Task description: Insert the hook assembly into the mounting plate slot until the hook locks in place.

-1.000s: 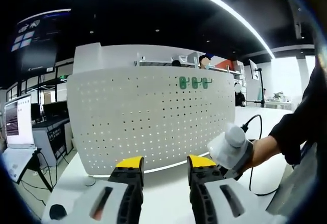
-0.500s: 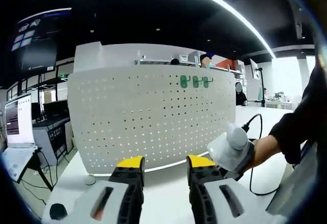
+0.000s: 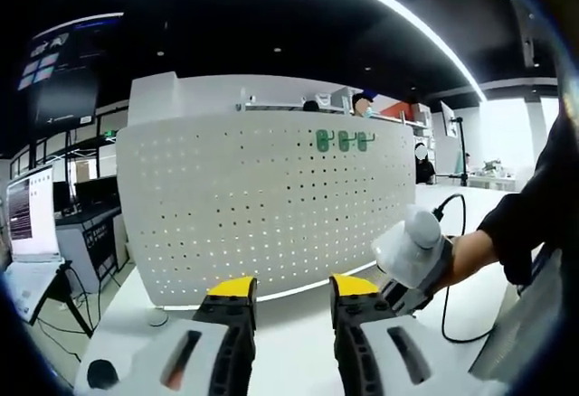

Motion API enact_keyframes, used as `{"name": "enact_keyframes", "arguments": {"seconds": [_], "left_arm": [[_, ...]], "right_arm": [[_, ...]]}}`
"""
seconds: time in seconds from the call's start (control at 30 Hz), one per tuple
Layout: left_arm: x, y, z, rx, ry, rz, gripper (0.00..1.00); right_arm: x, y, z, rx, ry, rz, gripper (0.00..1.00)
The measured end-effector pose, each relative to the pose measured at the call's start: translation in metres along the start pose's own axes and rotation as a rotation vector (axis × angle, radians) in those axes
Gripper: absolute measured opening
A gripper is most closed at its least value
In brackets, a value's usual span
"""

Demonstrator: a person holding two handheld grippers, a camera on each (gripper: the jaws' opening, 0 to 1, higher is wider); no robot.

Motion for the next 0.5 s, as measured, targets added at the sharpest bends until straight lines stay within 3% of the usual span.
{"name": "enact_keyframes", "arguments": {"seconds": [0.5], "left_arm": [[-0.002,0.003,0.003,-0.004,0.015,-0.013,0.33]], "right_arm": [[0.022,0.007,0.012,-0.117,0.02,0.071,0.0]]}}
Point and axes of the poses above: the point that each gripper's makers call its tool centre point, and the gripper's own axes: x roughly backward along the fingers, z roughly to its right, y roughly out of its underside, the point moved 5 cm from there along x, roughly backward along the fingers
